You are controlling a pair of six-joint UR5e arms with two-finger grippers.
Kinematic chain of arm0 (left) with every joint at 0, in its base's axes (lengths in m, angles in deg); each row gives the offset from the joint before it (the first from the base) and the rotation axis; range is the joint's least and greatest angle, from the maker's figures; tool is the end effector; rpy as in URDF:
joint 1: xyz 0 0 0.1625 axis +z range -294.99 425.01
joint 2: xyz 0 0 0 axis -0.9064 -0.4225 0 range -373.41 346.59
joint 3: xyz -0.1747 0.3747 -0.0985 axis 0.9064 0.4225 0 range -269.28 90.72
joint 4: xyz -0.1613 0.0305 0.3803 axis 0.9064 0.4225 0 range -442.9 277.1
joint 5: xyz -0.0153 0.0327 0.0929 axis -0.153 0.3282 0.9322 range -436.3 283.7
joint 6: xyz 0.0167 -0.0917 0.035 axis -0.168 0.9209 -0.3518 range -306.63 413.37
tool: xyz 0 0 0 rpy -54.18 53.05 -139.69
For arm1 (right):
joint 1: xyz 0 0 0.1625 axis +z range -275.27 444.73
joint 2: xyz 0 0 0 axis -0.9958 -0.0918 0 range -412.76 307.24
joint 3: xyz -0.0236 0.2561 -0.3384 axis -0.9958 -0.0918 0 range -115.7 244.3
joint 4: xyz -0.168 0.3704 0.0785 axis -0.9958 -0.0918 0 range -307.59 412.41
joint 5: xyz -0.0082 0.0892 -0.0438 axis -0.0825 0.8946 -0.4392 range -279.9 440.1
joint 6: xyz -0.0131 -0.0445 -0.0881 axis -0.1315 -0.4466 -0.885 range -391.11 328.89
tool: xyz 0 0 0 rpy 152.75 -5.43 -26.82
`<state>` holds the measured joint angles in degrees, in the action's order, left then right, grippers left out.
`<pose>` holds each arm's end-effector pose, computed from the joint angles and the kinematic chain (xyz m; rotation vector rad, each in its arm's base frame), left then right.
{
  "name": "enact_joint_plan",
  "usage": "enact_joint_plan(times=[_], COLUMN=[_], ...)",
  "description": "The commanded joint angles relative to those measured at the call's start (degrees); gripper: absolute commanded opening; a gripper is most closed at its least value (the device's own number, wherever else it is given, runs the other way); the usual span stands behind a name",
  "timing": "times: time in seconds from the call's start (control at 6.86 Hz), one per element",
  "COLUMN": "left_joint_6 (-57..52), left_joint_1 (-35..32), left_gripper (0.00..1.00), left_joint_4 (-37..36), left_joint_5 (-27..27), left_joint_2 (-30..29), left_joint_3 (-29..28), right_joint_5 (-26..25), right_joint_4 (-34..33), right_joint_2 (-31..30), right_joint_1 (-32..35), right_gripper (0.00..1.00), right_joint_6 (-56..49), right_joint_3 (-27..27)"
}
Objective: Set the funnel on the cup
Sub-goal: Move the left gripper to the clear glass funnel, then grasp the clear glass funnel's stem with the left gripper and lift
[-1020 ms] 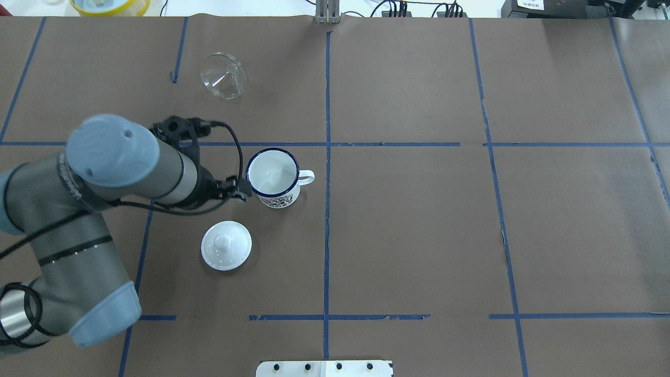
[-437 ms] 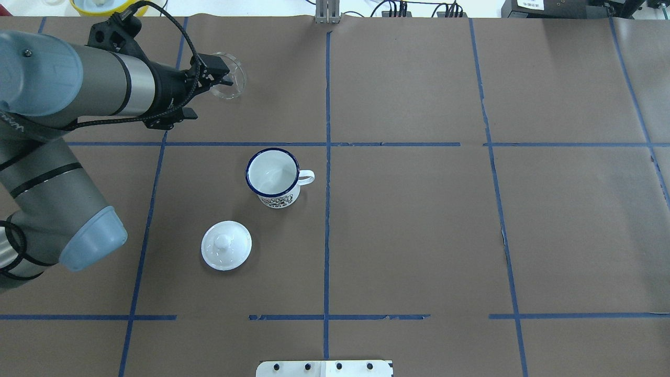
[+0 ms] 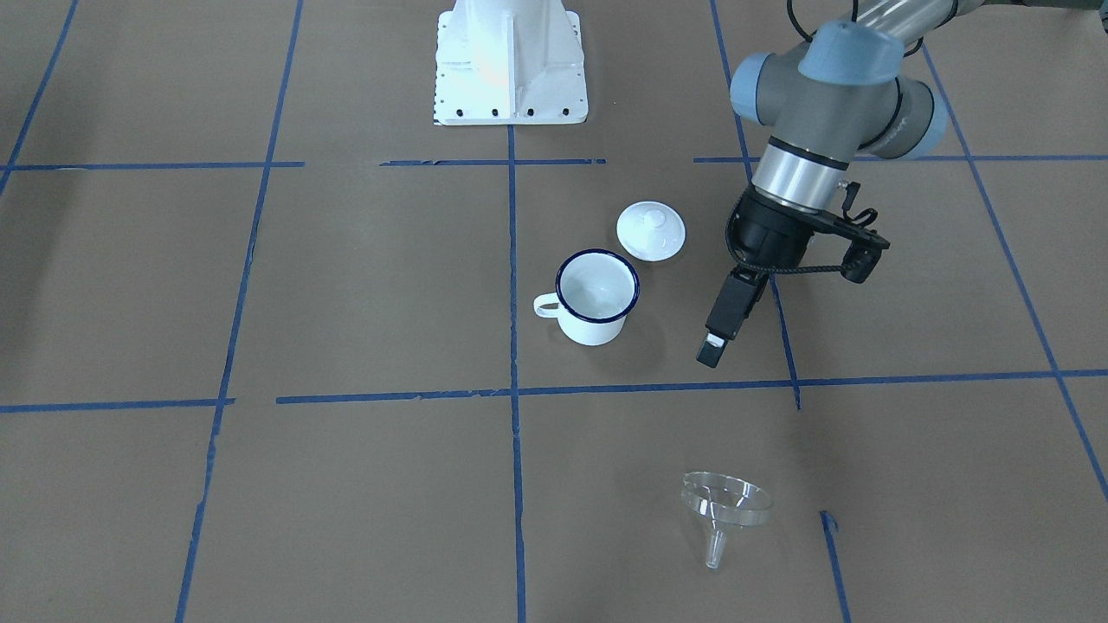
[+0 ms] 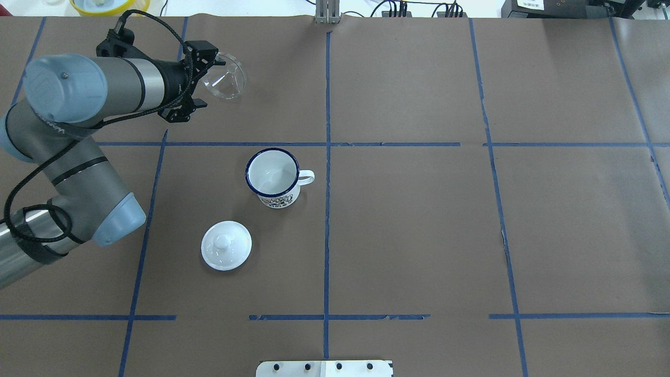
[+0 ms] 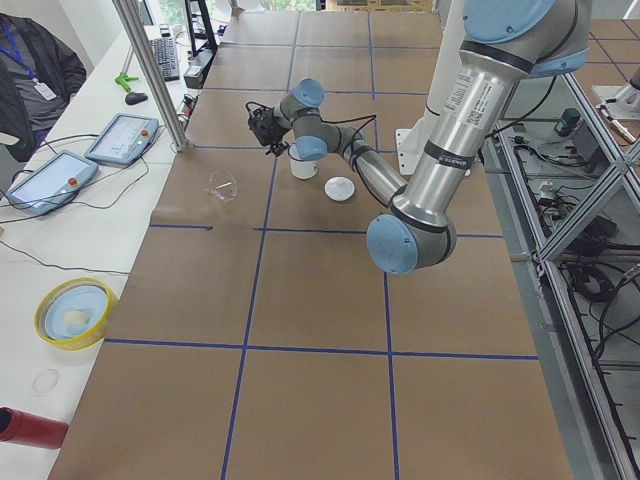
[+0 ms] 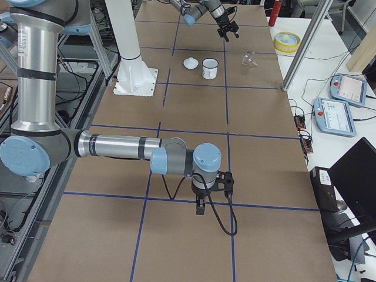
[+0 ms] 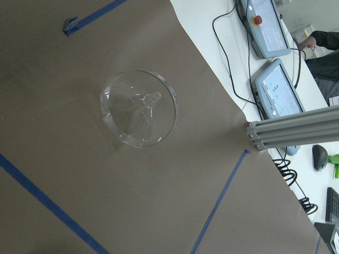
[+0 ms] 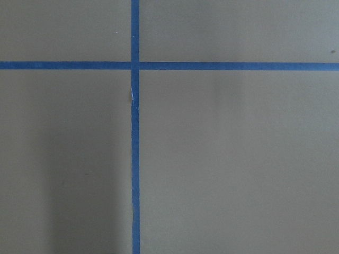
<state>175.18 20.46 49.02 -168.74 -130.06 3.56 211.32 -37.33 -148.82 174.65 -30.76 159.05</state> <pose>0.3784 -0.5537 0.2866 0.1082 1.3240 -1.1199 0.0670 -0.4456 0.6709 -0.0202 -0.7194 0.0111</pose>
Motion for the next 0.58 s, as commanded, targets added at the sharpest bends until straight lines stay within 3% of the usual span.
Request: enact_joint_plan(times=[0.0,0.44], left_joint_6=[11.02,16.52], left_joint_1=[-0.1,-0.98], left_gripper=[0.95,0.88], left_joint_4=[6.85,15.26], left_joint_5=[5.32,7.8], left_joint_2=[-6.0,-10.34], left_joint_3=[-14.99,-26.79], right_joint_5=[0.0,0.0], right_joint_4=[0.0,0.0], right_joint_2=[0.0,0.0], right_joint_1=[0.0,0.0], right_gripper=[1.0,1.0], right_joint_6=[0.0,0.0], right_joint_3=[0.0,0.0])
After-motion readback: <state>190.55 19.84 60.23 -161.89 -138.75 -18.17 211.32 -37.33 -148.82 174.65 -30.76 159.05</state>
